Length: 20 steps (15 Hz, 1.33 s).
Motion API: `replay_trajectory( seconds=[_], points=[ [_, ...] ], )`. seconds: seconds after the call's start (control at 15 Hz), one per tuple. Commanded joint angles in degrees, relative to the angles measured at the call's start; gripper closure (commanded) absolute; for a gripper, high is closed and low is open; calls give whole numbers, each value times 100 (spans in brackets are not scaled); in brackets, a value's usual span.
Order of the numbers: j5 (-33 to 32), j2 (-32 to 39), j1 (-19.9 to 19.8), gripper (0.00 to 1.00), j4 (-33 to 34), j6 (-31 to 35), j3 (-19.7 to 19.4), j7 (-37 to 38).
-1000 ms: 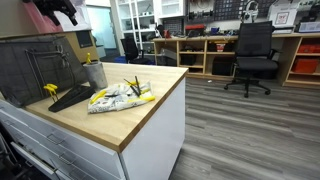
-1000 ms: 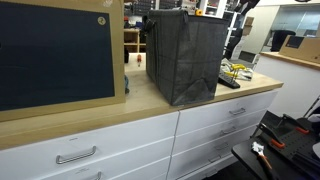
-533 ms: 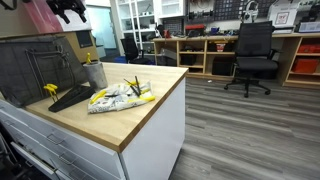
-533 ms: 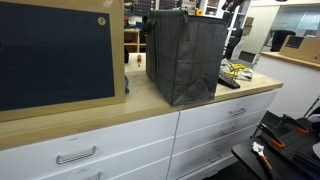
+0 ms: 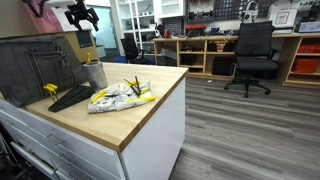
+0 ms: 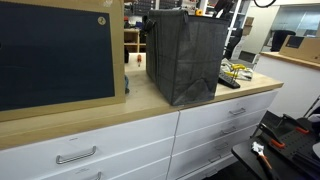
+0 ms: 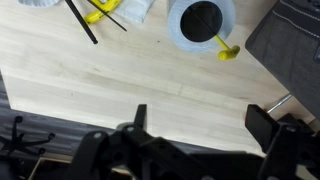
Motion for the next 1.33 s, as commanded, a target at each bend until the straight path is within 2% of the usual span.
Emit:
replay_trajectory(
  seconds=[0.0,0.53,0.73,0.8,1.27],
  points=[
    [-177,435,-193,0,683,-569,191,-105],
    [-260,931,-199,0,1367,-1439,515,-211],
    [-288,959,-243,0,1421,-1483,581,-321],
    [-246,882,-219,0,1180,-1240,589,-109],
    [-255,900,-245,0,1249,-1298,590,-197]
  ],
)
